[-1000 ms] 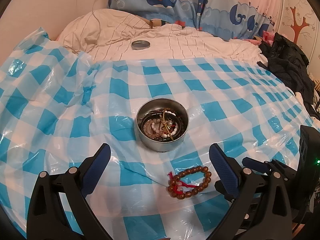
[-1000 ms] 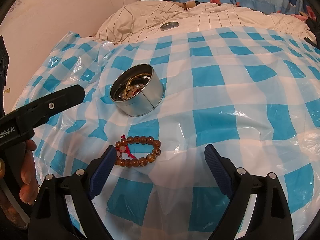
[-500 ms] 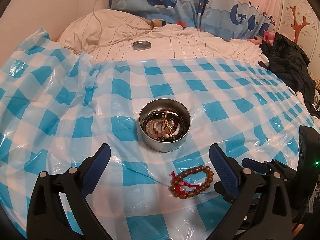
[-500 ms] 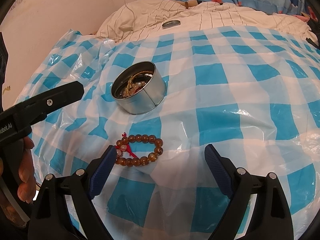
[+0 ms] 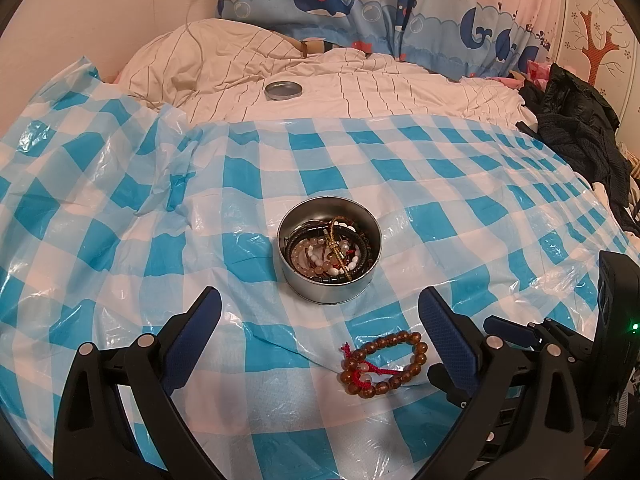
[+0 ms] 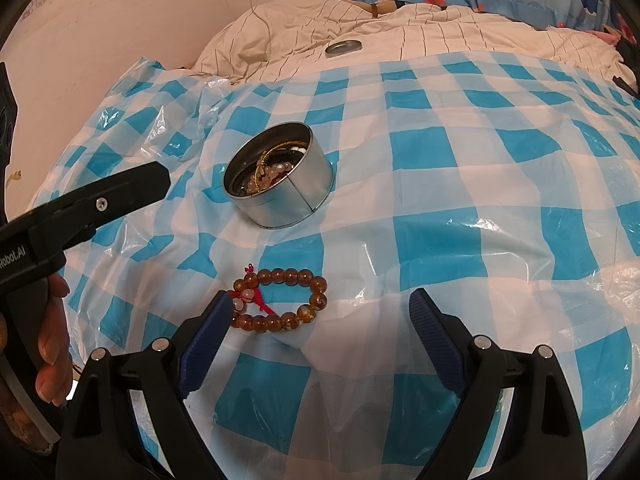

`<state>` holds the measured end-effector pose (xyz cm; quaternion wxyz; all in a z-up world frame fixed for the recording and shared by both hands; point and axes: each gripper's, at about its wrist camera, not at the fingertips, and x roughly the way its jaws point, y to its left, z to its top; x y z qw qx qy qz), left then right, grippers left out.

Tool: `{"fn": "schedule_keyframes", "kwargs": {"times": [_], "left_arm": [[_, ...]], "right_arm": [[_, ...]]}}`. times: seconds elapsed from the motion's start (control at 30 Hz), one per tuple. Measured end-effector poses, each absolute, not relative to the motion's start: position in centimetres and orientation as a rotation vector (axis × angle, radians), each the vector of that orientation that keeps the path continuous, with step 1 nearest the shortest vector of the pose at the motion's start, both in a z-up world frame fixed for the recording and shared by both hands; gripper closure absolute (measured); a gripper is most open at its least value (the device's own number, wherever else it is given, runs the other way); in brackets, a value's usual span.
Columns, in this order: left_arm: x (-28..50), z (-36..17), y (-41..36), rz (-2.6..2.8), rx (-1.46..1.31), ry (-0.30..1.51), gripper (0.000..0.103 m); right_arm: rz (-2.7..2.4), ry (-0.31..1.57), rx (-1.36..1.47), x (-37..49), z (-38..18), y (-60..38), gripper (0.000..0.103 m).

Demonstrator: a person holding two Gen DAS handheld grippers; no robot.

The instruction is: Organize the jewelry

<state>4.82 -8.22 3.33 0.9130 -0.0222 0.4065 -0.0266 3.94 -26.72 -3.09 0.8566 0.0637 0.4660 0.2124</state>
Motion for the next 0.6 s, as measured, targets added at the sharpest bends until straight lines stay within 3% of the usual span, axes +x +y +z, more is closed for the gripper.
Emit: {"fn": "schedule_keyframes", "kwargs": {"times": [0.6], "left_arm": [[4.79,3.32,-8.28,-0.055,-0.043,0.837,0.008]], "right_arm": [[0.447,0.979,0.133,3.92,-3.12,-26.70,0.017]]}}
